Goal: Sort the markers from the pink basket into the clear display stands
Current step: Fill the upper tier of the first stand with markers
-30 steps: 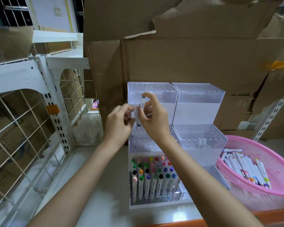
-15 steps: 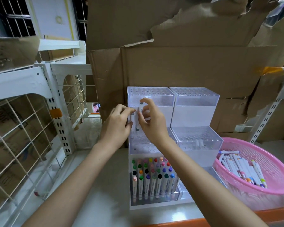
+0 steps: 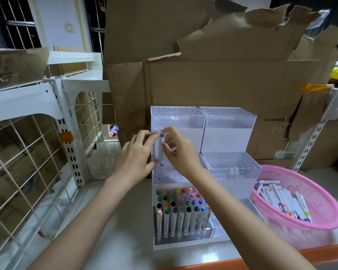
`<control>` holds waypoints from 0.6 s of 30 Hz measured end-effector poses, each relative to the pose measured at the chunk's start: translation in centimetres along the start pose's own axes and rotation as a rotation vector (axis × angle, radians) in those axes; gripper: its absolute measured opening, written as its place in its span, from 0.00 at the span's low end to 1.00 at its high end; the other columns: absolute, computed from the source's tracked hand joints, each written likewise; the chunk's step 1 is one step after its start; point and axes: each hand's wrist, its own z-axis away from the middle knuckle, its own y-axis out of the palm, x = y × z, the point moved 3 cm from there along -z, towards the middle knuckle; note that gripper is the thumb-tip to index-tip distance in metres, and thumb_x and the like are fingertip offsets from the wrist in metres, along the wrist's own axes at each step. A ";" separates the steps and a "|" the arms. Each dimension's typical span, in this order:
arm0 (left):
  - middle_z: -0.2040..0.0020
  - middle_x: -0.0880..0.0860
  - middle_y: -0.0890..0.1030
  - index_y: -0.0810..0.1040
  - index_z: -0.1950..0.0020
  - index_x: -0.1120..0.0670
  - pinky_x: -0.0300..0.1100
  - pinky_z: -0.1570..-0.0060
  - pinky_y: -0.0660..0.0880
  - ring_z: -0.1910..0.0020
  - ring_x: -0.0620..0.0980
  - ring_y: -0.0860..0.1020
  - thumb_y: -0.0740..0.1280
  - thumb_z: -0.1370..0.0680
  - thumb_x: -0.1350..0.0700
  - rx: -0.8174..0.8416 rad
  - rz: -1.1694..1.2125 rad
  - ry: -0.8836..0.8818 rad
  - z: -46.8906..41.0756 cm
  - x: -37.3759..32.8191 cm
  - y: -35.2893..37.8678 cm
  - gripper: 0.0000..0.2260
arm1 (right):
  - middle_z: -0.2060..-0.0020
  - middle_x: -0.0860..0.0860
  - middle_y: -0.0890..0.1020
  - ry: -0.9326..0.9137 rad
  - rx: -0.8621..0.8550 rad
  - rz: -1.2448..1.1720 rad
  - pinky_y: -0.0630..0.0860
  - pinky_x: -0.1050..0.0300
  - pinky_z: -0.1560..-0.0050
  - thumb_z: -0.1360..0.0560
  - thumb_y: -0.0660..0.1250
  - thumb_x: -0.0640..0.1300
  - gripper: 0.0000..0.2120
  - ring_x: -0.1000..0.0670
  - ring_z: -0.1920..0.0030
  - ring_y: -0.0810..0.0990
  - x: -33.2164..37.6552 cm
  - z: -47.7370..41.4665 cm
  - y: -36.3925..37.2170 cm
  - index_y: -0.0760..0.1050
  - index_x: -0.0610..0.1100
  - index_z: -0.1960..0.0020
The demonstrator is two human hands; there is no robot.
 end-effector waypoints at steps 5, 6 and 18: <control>0.35 0.51 0.66 0.64 0.27 0.51 0.51 0.40 0.70 0.37 0.52 0.69 0.73 0.29 0.50 0.040 -0.018 0.009 0.1 0.0 -0.1 0.33 | 0.56 0.51 0.78 -0.002 0.009 0.025 0.80 0.50 0.59 0.21 0.64 0.41 0.13 0.51 0.60 0.78 0.3 0.3 0.0 0.69 0.48 0.38; 0.35 0.50 0.66 0.63 0.27 0.50 0.51 0.39 0.69 0.37 0.52 0.69 0.73 0.29 0.49 0.046 -0.019 0.009 0.2 0.0 -0.1 0.33 | 0.56 0.51 0.78 0.001 0.010 0.033 0.80 0.50 0.59 0.21 0.64 0.41 0.12 0.51 0.60 0.78 0.4 0.2 0.0 0.69 0.48 0.39; 0.34 0.51 0.66 0.62 0.26 0.50 0.52 0.37 0.68 0.35 0.53 0.69 0.73 0.29 0.50 0.069 -0.042 0.001 0.2 -0.3 -0.4 0.35 | 0.62 0.54 0.75 0.062 0.015 0.170 0.72 0.56 0.65 0.23 0.68 0.47 0.11 0.51 0.63 0.75 0.5 -1.0 -0.5 0.69 0.48 0.44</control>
